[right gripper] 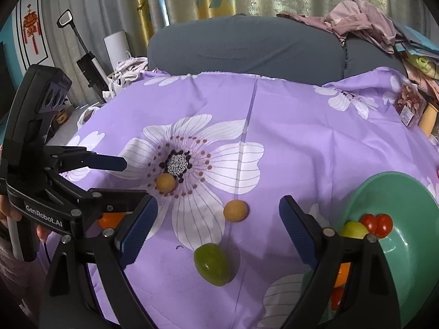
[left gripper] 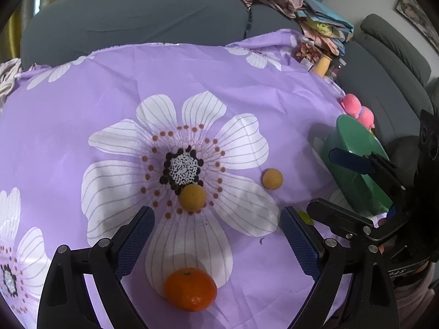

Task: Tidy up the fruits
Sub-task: 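Lower the right gripper onto the small tan round fruit and close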

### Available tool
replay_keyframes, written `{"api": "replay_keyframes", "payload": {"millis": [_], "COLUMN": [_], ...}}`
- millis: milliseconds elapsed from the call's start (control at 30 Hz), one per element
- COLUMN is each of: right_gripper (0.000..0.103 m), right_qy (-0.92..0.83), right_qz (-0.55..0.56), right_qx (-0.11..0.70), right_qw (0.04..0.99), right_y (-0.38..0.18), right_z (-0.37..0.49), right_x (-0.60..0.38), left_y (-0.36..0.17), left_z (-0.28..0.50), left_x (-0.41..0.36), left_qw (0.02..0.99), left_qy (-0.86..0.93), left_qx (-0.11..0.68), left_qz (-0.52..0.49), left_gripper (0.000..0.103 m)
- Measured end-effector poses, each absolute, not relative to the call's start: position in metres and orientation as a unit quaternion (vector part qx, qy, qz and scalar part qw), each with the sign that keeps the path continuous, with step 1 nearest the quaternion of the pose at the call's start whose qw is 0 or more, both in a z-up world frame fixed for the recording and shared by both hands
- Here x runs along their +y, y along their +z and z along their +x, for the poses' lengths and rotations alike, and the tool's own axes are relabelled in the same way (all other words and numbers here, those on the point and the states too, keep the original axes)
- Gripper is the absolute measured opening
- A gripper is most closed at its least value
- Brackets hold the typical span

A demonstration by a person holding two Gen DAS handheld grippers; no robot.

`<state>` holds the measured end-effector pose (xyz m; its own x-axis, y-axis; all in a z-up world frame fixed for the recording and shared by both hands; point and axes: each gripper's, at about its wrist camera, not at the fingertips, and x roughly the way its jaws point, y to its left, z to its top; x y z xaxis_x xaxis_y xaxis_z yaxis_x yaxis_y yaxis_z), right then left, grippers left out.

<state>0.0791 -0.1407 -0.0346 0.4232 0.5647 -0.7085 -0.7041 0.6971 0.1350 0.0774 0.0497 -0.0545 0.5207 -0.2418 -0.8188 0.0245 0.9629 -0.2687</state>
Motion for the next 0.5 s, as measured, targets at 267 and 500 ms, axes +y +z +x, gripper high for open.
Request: {"api": "replay_keyframes", "payload": {"millis": [267, 500], "right_gripper": [0.091, 0.091], "right_qy": [0.368, 0.360], "right_qz": [-0.107, -0.145], "right_qx": [0.396, 0.394], "right_qw": [0.834, 0.833], "right_y": [-0.047, -0.056], "right_z": [0.083, 0.082], "right_x": [-0.138, -0.129], "left_y": [-0.067, -0.078], "left_z": [0.078, 0.077], "left_x": [0.049, 0.054], "left_qw": [0.862, 0.859], "left_qy": [-0.054, -0.036], "left_qx": [0.497, 0.508], "left_qz": [-0.082, -0.061], "left_gripper": [0.093, 0.093]}}
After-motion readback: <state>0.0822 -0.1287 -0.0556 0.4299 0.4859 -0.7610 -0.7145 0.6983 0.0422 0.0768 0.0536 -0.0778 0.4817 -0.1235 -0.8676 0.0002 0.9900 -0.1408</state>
